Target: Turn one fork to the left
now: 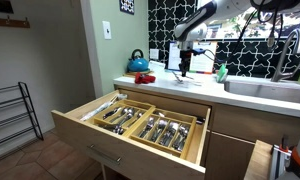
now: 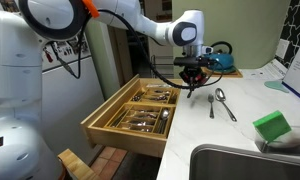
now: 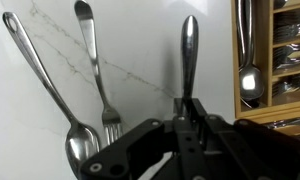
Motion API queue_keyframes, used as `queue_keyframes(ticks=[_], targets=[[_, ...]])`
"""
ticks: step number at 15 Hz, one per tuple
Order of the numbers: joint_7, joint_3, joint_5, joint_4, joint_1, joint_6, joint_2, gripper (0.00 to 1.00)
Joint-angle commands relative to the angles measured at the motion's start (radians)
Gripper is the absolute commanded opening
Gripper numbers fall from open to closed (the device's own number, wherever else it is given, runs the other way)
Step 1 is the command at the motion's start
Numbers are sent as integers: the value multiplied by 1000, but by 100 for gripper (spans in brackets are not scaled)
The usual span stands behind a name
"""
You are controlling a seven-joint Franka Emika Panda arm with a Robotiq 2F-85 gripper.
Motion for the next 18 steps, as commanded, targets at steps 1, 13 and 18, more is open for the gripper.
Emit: queue_keyframes(ticks=[1,13,18], targets=[[-20,9,8,24,-25,-20,29,3],[-79,11,-20,98,-64,-33,134,3],[-85,13,-40,147,-68,-51,180,3]])
